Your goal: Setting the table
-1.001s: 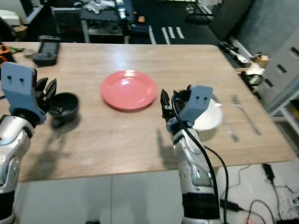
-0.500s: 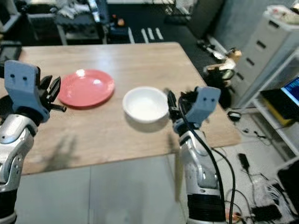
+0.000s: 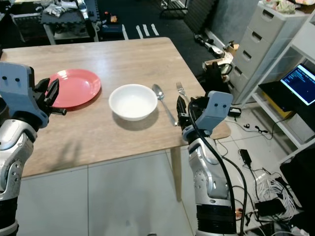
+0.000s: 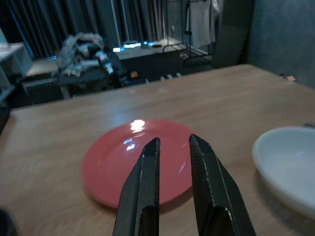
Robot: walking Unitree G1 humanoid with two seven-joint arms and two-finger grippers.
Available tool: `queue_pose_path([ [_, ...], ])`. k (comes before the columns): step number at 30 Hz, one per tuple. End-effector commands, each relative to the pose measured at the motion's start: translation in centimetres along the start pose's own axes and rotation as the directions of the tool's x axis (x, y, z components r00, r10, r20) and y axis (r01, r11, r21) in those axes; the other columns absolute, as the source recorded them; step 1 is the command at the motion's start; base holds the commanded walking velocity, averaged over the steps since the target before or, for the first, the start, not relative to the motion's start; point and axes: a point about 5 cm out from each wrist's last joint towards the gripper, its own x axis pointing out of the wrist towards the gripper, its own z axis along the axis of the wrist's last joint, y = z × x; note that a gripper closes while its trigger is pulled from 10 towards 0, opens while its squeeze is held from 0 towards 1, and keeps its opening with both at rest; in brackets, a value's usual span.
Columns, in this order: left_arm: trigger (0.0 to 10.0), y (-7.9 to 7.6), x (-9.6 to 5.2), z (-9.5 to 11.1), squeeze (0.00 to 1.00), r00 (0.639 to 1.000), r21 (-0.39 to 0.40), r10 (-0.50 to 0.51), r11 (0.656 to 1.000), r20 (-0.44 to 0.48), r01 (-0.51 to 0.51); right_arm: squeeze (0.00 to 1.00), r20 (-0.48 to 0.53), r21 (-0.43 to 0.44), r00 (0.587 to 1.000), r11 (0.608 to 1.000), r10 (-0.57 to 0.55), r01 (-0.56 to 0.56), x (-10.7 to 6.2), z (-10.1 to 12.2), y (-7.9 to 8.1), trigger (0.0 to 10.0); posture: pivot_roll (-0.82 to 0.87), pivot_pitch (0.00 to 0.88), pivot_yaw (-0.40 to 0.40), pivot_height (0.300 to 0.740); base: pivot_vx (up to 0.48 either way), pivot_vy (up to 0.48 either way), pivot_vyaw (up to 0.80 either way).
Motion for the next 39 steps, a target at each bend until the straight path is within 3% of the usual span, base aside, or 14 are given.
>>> queue_pose_path([
  [1, 10.0, 0.4, -0.1, -0.5, 0.00, 1.000, -0.005, 0.015, 1.000, -0.025, -0.015, 0.00, -0.012, 0.002, 1.000, 1.000, 0.005, -0.005, -0.1, -0.3, 0.2, 10.0, 0.04, 0.062, 0.035, 0.740, 0.000, 0.000, 0.00],
  [11, 10.0, 0.3, -0.1, -1.1, 0.00, 0.997, 0.017, 0.011, 1.000, -0.073, -0.010, 0.00, -0.021, -0.010, 1.000, 1.000, 0.004, -0.004, -0.1, -0.4, 0.2, 10.0, 0.04, 0.066, 0.037, 0.740, 0.000, 0.000, 0.00],
  [15, 10.0, 0.4, -0.1, -1.2, 0.00, 0.997, 0.020, 0.013, 1.000, -0.075, -0.012, 0.00, -0.091, -0.115, 0.994, 0.992, -0.053, 0.042, 0.2, -1.3, -0.1, 10.0, 0.04, 0.066, 0.037, 0.740, 0.000, 0.000, 0.00],
  [18, 10.0, 0.7, -0.2, -1.3, 0.00, 0.996, 0.074, -0.006, 0.997, -0.089, 0.013, 0.00, -0.173, -0.170, 0.976, 0.980, -0.131, 0.101, 0.9, -2.2, -1.0, 10.0, 0.04, 0.073, 0.037, 0.740, 0.000, 0.000, 0.00],
  [21, 10.0, 1.5, -0.6, -1.7, 0.00, 0.988, 0.209, -0.090, 0.971, -0.123, 0.114, 0.00, -0.222, -0.182, 0.966, 0.979, -0.134, 0.094, 2.2, -2.3, -1.3, 10.0, 0.04, 0.083, 0.035, 0.740, 0.000, 0.000, 0.00],
  [25, 10.0, 2.3, -0.9, -1.8, 0.00, 0.984, 0.221, -0.114, 0.965, -0.137, 0.142, 0.00, -0.223, -0.202, 0.967, 0.977, -0.119, 0.074, 3.3, -2.1, -1.0, 10.0, 0.05, 0.091, 0.030, 0.740, 0.000, 0.000, 0.00],
  [26, 10.0, 3.0, -1.0, -1.7, 0.00, 0.986, 0.244, -0.097, 0.961, -0.139, 0.129, 1.00, -0.231, -0.206, 0.963, 0.974, -0.141, 0.093, 4.3, -2.0, -0.8, 10.0, 0.06, 0.097, 0.025, 0.740, 0.000, 0.000, 0.00],
  [32, 10.0, 3.7, -1.7, -1.7, 0.00, 0.988, 0.255, -0.062, 0.962, -0.141, 0.097, 1.00, -0.234, -0.129, 0.942, 0.968, -0.241, 0.216, 6.4, -1.4, -1.0, 10.0, 0.09, 0.110, 0.010, 0.740, 0.000, 0.000, 0.00],
  [39, 10.0, 3.2, -2.2, -1.9, 0.00, 0.987, 0.250, -0.076, 0.962, -0.144, 0.110, 1.00, -0.263, -0.208, 0.910, 0.940, -0.320, 0.271, 7.4, -1.8, -1.9, 10.0, 0.09, 0.120, -0.004, 0.740, 0.000, 0.000, 0.00],
])
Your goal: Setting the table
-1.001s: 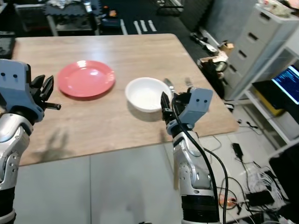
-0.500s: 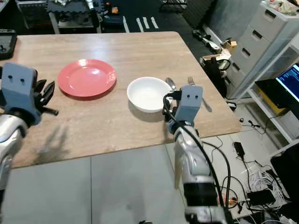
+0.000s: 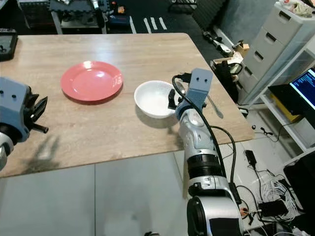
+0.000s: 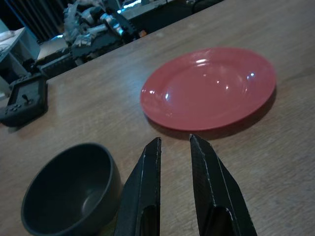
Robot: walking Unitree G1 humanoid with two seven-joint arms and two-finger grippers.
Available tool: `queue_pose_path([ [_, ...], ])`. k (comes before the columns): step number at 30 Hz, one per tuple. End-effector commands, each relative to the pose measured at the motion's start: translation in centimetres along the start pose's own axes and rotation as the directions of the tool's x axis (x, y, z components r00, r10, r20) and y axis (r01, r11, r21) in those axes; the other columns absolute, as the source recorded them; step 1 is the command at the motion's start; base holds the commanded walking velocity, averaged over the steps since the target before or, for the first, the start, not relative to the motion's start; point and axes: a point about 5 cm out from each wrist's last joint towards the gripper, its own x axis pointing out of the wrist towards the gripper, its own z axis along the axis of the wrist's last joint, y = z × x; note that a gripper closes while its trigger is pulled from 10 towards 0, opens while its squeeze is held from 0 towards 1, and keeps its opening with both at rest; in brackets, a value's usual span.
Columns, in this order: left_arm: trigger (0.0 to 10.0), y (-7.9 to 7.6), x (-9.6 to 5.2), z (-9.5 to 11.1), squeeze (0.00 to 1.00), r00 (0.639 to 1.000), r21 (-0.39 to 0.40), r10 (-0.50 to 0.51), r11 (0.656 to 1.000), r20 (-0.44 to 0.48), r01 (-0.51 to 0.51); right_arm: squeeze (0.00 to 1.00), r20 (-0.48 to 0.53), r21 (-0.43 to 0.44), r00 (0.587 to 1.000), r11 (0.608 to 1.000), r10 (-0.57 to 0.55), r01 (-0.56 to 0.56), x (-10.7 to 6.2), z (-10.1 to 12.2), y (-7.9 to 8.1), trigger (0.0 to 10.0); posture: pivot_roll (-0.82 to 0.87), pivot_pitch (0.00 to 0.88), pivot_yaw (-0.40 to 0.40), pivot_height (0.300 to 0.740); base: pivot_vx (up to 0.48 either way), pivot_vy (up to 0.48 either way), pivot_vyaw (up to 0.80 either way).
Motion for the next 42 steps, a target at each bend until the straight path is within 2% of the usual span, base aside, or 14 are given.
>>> queue_pose_path([
  [1, 10.0, -0.3, -0.3, -0.3, 0.00, 1.000, 0.005, -0.008, 1.000, -0.013, 0.008, 1.00, -0.013, -0.024, 0.999, 0.998, -0.053, 0.053, 0.4, -0.2, -0.9, 10.0, 0.09, 0.120, -0.005, 0.740, 0.000, 0.000, 0.00],
  [3, 10.0, -0.3, -0.3, -0.3, 0.00, 1.000, 0.003, -0.008, 1.000, -0.011, 0.008, 1.00, -0.035, -0.024, 0.999, 0.999, -0.031, 0.030, 0.6, -0.4, -0.9, 10.0, 0.10, 0.119, -0.007, 0.740, 0.000, 0.000, 0.00],
  [4, 10.0, -0.3, -0.4, -0.3, 0.00, 1.000, 0.001, -0.005, 1.000, -0.011, 0.005, 0.00, -0.048, -0.023, 0.999, 1.000, -0.016, 0.015, 0.6, -0.5, -0.9, 10.0, 0.10, 0.118, -0.007, 0.740, 0.000, 0.000, 0.00],
  [12, 10.0, -0.5, -0.4, -0.3, 0.00, 1.000, -0.012, 0.004, 1.000, -0.007, -0.004, 0.00, -0.117, -0.029, 0.993, 0.999, -0.028, 0.025, 0.7, -1.8, -1.6, 10.0, 0.08, 0.115, -0.012, 0.740, 0.000, 0.000, 0.00],
  [15, 10.0, -0.6, -0.4, -0.3, 0.00, 1.000, -0.014, 0.004, 1.000, -0.006, -0.004, 0.00, -0.173, 0.024, 0.984, 0.999, 0.048, -0.045, 0.6, -2.7, -0.9, 10.0, 0.08, 0.114, -0.011, 0.740, 0.000, 0.000, 0.00],
  [16, 10.0, -0.6, -0.4, -0.3, 0.00, 1.000, -0.014, 0.003, 1.000, -0.007, -0.003, 0.00, -0.240, 0.059, 0.959, 0.988, 0.150, -0.140, 0.3, -3.8, 0.2, 10.0, 0.08, 0.110, -0.011, 0.740, 0.000, 0.000, 0.00],
  [20, 10.0, -0.7, -0.4, -0.4, 0.00, 1.000, -0.016, 0.004, 1.000, -0.007, -0.004, 0.00, -0.297, 0.086, 0.936, 0.982, 0.187, -0.169, -0.1, -5.0, 0.7, 10.0, 0.08, 0.108, -0.013, 0.740, 0.000, 0.000, 0.00],
  [21, 10.0, -0.7, -0.4, -0.4, 0.00, 1.000, -0.017, 0.004, 1.000, -0.006, -0.005, 0.00, -0.308, 0.088, 0.933, 0.982, 0.188, -0.169, -0.1, -5.3, 0.7, 8.2, 0.08, 0.106, -0.014, 0.740, 0.000, 0.000, 0.00],
  [22, 10.0, -0.7, -0.4, -0.4, 0.00, 1.000, -0.018, 0.006, 1.000, -0.007, -0.006, 0.00, -0.314, 0.105, 0.929, 0.980, 0.194, -0.169, -0.2, -5.5, 0.8, 3.4, 0.08, 0.106, -0.014, 0.740, 0.000, 0.000, 0.00],
  [23, 10.0, -0.8, -0.4, -0.4, 0.00, 1.000, -0.019, 0.007, 1.000, -0.007, -0.007, 0.00, -0.307, 0.118, 0.931, 0.978, 0.199, -0.170, -0.3, -5.6, 1.0, 0.0, 0.08, 0.106, -0.014, 0.740, 0.000, 0.000, 0.00],
  [26, 10.0, -0.8, -0.4, -0.4, 0.00, 1.000, -0.021, 0.008, 1.000, -0.007, -0.008, 0.00, -0.301, 0.126, 0.932, 0.977, 0.201, -0.170, -0.3, -5.6, 1.1, 0.0, 0.08, 0.106, -0.014, 0.740, 0.000, 0.000, 0.00],
  [34, 10.0, -1.4, -0.2, -0.6, 0.00, 1.000, -0.034, 0.006, 0.999, -0.007, -0.006, 0.00, -0.024, 0.224, 0.979, 0.955, 0.204, -0.194, -0.6, -3.0, 0.9, 0.0, 0.07, 0.088, -0.012, 0.740, 0.000, 0.000, 0.00],
  [39, 10.0, -1.6, -0.1, -0.7, 0.00, 1.000, -0.037, 0.000, 0.999, -0.008, 0.000, 0.00, 0.136, 0.292, 0.975, 0.933, 0.177, -0.210, -1.5, -1.8, 0.2, 0.0, 0.07, 0.087, -0.007, 0.740, 0.000, 0.000, 0.00],
  [42, 10.0, -1.7, 0.0, -0.7, 0.00, 1.000, -0.040, -0.003, 0.999, -0.008, 0.003, 0.00, 0.167, 0.292, 0.968, 0.928, 0.188, -0.231, -2.0, -1.6, 0.2, 0.0, 0.07, 0.088, -0.001, 0.740, 0.000, 0.000, 0.00],
])
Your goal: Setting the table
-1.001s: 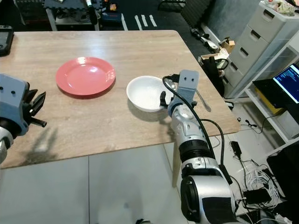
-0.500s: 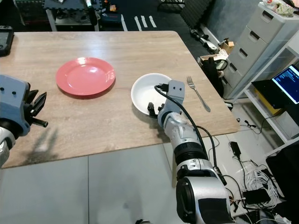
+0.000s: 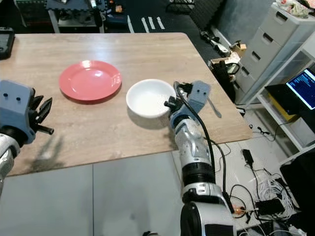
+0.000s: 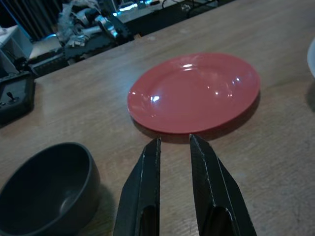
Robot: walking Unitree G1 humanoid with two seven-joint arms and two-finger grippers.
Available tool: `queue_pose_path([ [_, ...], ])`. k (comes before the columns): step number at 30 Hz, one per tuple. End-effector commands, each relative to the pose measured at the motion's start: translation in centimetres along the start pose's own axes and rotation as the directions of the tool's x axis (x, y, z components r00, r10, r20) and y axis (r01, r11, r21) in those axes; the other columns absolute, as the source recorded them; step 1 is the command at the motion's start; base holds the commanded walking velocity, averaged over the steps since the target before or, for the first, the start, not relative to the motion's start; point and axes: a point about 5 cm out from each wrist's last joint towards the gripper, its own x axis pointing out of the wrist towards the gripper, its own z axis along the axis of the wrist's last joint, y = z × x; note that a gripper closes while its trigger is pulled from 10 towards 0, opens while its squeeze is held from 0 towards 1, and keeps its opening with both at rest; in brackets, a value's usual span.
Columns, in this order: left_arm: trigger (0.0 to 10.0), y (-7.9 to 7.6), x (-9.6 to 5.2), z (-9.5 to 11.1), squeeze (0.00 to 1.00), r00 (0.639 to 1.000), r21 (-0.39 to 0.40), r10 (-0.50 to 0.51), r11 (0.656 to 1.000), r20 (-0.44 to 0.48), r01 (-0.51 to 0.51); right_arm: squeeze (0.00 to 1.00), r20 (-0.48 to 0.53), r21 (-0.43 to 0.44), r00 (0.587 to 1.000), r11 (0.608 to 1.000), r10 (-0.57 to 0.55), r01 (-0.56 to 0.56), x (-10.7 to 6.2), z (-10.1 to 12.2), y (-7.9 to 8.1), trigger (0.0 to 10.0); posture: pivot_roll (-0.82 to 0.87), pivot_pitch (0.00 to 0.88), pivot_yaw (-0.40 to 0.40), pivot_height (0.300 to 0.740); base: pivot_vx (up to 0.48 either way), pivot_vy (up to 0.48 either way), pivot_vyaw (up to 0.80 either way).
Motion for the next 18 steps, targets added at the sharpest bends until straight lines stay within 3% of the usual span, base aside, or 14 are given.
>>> queue_pose_path([
  [1, 10.0, -0.3, 0.0, -0.3, 0.00, 1.000, 0.005, -0.002, 1.000, -0.009, 0.002, 0.00, 0.024, 0.015, 1.000, 1.000, 0.002, -0.003, -0.5, 0.1, -0.2, 0.0, 0.07, 0.088, -0.001, 0.740, 0.000, 0.000, 0.00],
  [8, 10.0, -0.6, 0.2, -0.3, 0.00, 1.000, 0.002, -0.011, 1.000, -0.008, 0.011, 0.00, -0.016, -0.030, 1.000, 0.999, 0.022, -0.023, -1.4, -1.0, 0.0, 0.0, 0.06, 0.086, 0.002, 0.740, 0.000, 0.000, 0.00],
  [15, 10.0, -0.6, 0.2, -0.3, 0.00, 1.000, 0.002, -0.010, 1.000, -0.007, 0.010, 0.00, 0.009, -0.028, 0.999, 0.999, 0.037, -0.036, -1.5, -0.7, 0.4, 0.0, 0.07, 0.086, 0.003, 0.740, 0.000, 0.000, 0.00],
  [17, 10.0, -0.6, 0.2, -0.3, 0.00, 1.000, 0.003, -0.010, 1.000, -0.007, 0.010, 0.00, -0.005, -0.073, 0.998, 0.996, 0.057, -0.058, -1.5, -0.6, 0.7, 0.0, 0.06, 0.085, 0.004, 0.740, 0.000, 0.000, 0.00],
  [18, 10.0, -0.5, 0.2, -0.3, 0.00, 1.000, 0.003, -0.010, 1.000, -0.007, 0.010, 0.00, -0.038, -0.158, 0.995, 0.983, 0.090, -0.095, -1.5, -0.8, 1.1, 0.0, 0.06, 0.085, 0.005, 0.740, 0.000, 0.000, 0.00],
])
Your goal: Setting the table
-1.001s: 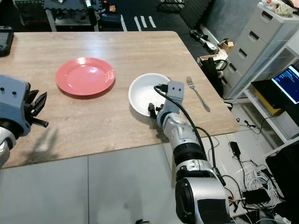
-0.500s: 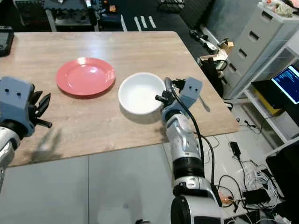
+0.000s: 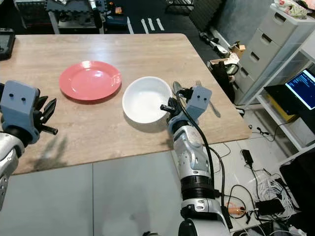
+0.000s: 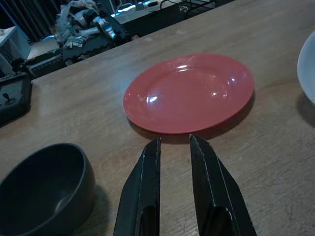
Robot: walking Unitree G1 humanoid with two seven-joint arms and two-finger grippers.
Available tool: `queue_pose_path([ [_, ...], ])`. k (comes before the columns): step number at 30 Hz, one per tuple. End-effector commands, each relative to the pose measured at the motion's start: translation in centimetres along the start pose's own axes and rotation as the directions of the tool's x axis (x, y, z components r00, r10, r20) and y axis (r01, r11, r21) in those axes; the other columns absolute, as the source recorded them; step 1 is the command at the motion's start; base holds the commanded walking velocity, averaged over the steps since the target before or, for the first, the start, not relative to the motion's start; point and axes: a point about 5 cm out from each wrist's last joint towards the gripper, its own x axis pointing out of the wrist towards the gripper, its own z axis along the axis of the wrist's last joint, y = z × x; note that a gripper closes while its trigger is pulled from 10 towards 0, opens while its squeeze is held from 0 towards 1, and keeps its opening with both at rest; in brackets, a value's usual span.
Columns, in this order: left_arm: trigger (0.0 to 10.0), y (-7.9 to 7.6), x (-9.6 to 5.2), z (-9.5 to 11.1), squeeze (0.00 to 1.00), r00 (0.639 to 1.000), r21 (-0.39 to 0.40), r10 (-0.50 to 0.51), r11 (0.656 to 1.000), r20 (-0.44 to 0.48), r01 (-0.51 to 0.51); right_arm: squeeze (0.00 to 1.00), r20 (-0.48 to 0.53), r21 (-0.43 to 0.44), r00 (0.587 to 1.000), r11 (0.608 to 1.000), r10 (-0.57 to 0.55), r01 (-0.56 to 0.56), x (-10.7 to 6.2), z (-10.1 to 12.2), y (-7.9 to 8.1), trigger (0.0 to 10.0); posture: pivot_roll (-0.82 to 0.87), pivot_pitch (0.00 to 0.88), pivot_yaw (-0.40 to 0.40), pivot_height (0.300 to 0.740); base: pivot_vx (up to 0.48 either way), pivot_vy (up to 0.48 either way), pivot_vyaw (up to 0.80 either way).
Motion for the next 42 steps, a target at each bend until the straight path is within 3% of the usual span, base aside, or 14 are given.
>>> queue_pose_path([
  [1, 10.0, -0.2, 0.0, -0.2, 0.00, 1.000, 0.004, -0.005, 1.000, -0.005, 0.005, 0.00, -0.073, -0.109, 0.997, 0.993, 0.038, -0.046, -0.3, -0.9, 0.4, 4.7, 0.06, 0.085, 0.006, 0.740, 0.000, 0.000, 0.00],
  [2, 10.0, -0.2, 0.0, -0.2, 0.00, 1.000, 0.004, -0.005, 1.000, -0.005, 0.005, 0.00, -0.073, -0.109, 0.997, 0.993, 0.038, -0.046, -0.3, -0.9, 0.4, 4.7, 0.06, 0.085, 0.006, 0.740, 0.000, 0.000, 0.00],
  [3, 10.0, -0.2, 0.1, -0.2, 0.00, 1.000, 0.004, -0.005, 1.000, -0.005, 0.005, 0.00, -0.122, -0.197, 0.991, 0.977, 0.057, -0.081, -0.3, -1.1, 0.7, 10.0, 0.06, 0.086, 0.004, 0.740, 0.000, 0.000, 0.00],
  [5, 10.0, -0.2, 0.1, -0.2, 0.00, 1.000, 0.004, -0.004, 1.000, -0.004, 0.005, 0.00, -0.175, -0.274, 0.982, 0.955, 0.069, -0.116, -0.3, -1.3, 0.7, 10.0, 0.06, 0.086, 0.004, 0.740, 0.000, 0.000, 0.00],
  [6, 10.0, -0.2, 0.1, -0.2, 0.00, 1.000, 0.003, -0.004, 1.000, -0.004, 0.004, 1.00, -0.184, -0.303, 0.981, 0.945, 0.068, -0.122, -0.3, -1.2, 0.7, 10.0, 0.06, 0.087, 0.003, 0.740, 0.000, 0.000, 0.00],
  [16, 10.0, -0.3, 0.0, -0.3, 0.00, 1.000, -0.001, -0.004, 1.000, -0.004, 0.004, 1.00, -0.279, -0.328, 0.959, 0.932, 0.058, -0.152, -0.2, -1.3, 0.6, 10.0, 0.06, 0.092, 0.000, 0.740, 0.000, 0.000, 0.00],
  [17, 10.0, -0.3, 0.0, -0.3, 0.00, 1.000, -0.001, -0.004, 1.000, -0.004, 0.004, 0.75, -0.295, -0.314, 0.953, 0.935, 0.071, -0.167, -0.2, -1.4, 0.9, 10.0, 0.06, 0.093, -0.001, 0.740, 0.000, 0.000, 0.00],
  [18, 10.0, -0.3, 0.0, -0.2, 0.00, 1.000, -0.001, -0.003, 1.000, -0.004, 0.003, 0.00, -0.313, -0.298, 0.946, 0.938, 0.082, -0.180, -0.1, -1.5, 1.2, 10.0, 0.06, 0.093, -0.001, 0.740, 0.000, 0.000, 0.00],
  [23, 10.0, -0.3, 0.0, -0.2, 0.00, 1.000, -0.002, 0.000, 1.000, -0.003, 0.000, 0.00, -0.368, -0.203, 0.921, 0.956, 0.127, -0.213, 0.4, -1.9, 2.7, 10.0, 0.06, 0.095, -0.006, 0.740, 0.000, 0.000, 0.00],
  [27, 10.0, -0.4, -0.1, -0.3, 0.00, 1.000, -0.003, 0.003, 1.000, -0.004, -0.003, 0.00, -0.366, -0.101, 0.927, 0.986, 0.088, -0.134, 1.1, -2.1, 3.3, 10.0, 0.06, 0.098, -0.016, 0.740, 0.000, 0.000, 0.00],
  [32, 10.0, -0.3, -0.2, -0.3, 0.00, 1.000, -0.004, 0.011, 1.000, -0.004, -0.011, 0.00, -0.274, -0.178, 0.961, 0.984, -0.041, -0.008, 2.1, -0.5, 2.5, 10.0, 0.07, 0.099, -0.016, 0.740, 0.000, 0.000, 0.00],
  [35, 10.0, -0.3, -0.2, -0.3, 0.00, 1.000, -0.003, 0.012, 1.000, -0.004, -0.012, 0.00, -0.210, -0.116, 0.977, 0.993, -0.045, 0.021, 2.6, 0.9, 2.9, 10.0, 0.06, 0.097, -0.014, 0.740, 0.000, 0.000, 0.00],
  [38, 10.0, -0.4, -0.1, -0.3, 0.00, 1.000, -0.005, 0.009, 1.000, -0.002, -0.009, 0.00, -0.174, -0.066, 0.985, 0.998, -0.011, 0.000, 2.8, 1.7, 4.0, 10.0, 0.06, 0.098, -0.014, 0.740, 0.000, 0.000, 0.00],
  [42, 10.0, -0.5, 0.0, -0.3, 0.00, 1.000, -0.004, 0.007, 1.000, -0.003, -0.007, 0.00, -0.255, -0.040, 0.963, 0.993, 0.094, -0.107, 2.2, 0.0, 6.2, 10.0, 0.06, 0.095, -0.015, 0.740, 0.000, 0.000, 0.00],
])
